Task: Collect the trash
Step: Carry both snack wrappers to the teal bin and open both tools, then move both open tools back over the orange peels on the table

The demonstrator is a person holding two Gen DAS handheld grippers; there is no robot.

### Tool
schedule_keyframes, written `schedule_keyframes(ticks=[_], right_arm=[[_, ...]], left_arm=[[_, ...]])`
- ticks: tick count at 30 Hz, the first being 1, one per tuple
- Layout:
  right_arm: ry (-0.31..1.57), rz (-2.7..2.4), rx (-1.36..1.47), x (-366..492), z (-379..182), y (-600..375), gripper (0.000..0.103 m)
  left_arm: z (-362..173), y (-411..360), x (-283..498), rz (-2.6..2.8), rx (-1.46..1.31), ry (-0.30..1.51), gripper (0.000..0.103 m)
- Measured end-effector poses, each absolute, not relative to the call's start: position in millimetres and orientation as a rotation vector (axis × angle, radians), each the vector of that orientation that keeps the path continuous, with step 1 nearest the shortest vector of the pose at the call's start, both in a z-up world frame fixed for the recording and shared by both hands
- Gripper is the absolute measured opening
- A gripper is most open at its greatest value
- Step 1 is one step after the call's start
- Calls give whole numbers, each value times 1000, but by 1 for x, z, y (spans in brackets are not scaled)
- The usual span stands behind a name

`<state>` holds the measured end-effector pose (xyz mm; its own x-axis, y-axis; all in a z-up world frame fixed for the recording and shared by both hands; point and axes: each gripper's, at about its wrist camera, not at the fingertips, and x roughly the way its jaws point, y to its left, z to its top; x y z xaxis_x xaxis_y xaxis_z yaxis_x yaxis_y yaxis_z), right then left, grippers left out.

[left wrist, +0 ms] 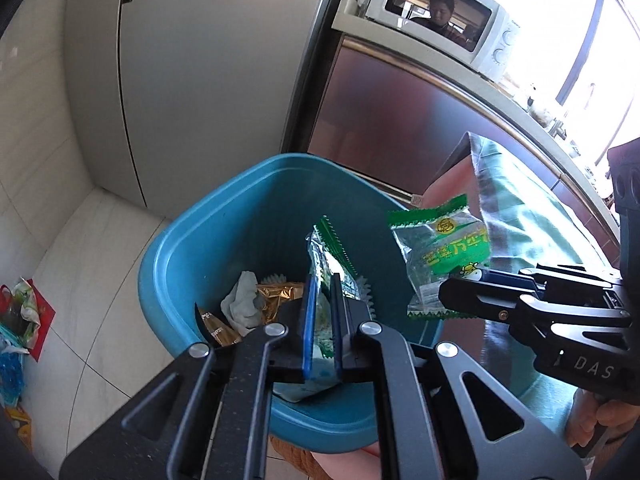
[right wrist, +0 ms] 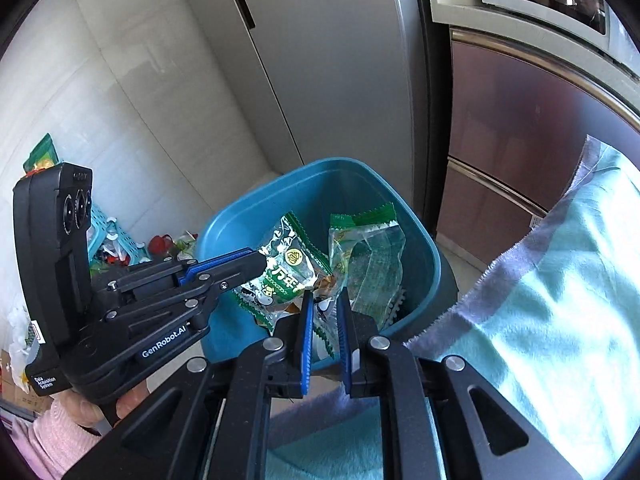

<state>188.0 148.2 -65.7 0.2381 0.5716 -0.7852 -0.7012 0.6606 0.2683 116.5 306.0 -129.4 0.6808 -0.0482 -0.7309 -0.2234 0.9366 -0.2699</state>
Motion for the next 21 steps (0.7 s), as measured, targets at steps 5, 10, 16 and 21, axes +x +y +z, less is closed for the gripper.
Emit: schedule_keyframes(ticks=[5, 10, 16, 21], right_arm=[[1022, 870, -152, 189, -68, 149, 23], [1016, 868, -134, 188, -67, 144, 23], [992, 863, -101, 186, -63, 127, 24], [941, 866, -67, 172, -52, 99, 27]], left_arm=[[-143, 310, 120, 96, -392, 848, 12], [-151, 312, 118, 101, -401, 861, 17], [-144, 311, 109, 100, -395, 836, 25], [-127, 298, 99, 81, -366, 792, 36]])
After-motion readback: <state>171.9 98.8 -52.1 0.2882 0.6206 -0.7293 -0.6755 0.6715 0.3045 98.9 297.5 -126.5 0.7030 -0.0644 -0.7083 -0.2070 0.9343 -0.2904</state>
